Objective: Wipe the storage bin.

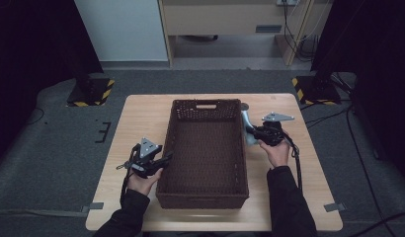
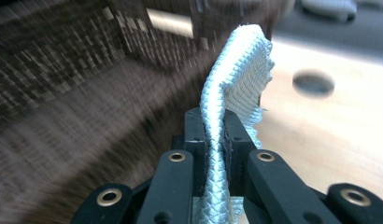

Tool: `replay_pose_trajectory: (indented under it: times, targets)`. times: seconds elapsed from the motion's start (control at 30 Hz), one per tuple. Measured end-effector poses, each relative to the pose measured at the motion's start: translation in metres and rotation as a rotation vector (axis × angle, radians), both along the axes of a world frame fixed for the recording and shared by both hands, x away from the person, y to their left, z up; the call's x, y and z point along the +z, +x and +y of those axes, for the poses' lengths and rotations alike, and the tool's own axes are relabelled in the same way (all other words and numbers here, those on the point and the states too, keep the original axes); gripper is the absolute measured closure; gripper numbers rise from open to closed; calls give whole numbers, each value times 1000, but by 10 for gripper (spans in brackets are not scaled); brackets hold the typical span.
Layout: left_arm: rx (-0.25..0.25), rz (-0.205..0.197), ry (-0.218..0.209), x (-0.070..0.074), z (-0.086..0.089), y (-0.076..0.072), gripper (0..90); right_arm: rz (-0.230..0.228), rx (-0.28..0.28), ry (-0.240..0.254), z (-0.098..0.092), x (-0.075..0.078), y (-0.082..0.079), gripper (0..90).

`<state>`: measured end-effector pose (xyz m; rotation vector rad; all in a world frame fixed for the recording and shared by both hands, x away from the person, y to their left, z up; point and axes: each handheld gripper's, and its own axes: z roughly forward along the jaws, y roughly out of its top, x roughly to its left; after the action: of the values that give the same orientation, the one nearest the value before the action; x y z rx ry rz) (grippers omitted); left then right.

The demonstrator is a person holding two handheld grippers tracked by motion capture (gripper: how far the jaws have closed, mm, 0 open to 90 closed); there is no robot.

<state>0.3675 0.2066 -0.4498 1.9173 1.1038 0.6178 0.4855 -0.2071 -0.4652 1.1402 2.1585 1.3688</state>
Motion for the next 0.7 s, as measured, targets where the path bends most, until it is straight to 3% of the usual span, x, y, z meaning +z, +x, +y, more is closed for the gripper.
replay_pose_trajectory:
  times: [0.07,0.13,0.27,0.4,0.5,0.6,0.7]
  targets:
    - [1,12,7,-3,0,1,524,-25,8,4,0,9,-3,839]
    - [-4,17,-8,-3,0,1,543,-14,17,-24,2,8,-4,839]
    - [-6,22,-15,-3,-1,1,599,36,7,-53,3,-12,-2,839]
    - [14,27,-22,-3,-1,2,632,122,-7,-108,4,-41,-1,838]
    - [25,25,-23,-3,-2,4,642,138,-17,-113,4,-52,-1,838]
    - [36,24,-26,-4,-2,7,645,135,-5,-105,7,-48,-4,838]
    - [44,22,-24,-4,-2,10,644,76,2,-77,6,-29,-7,838]
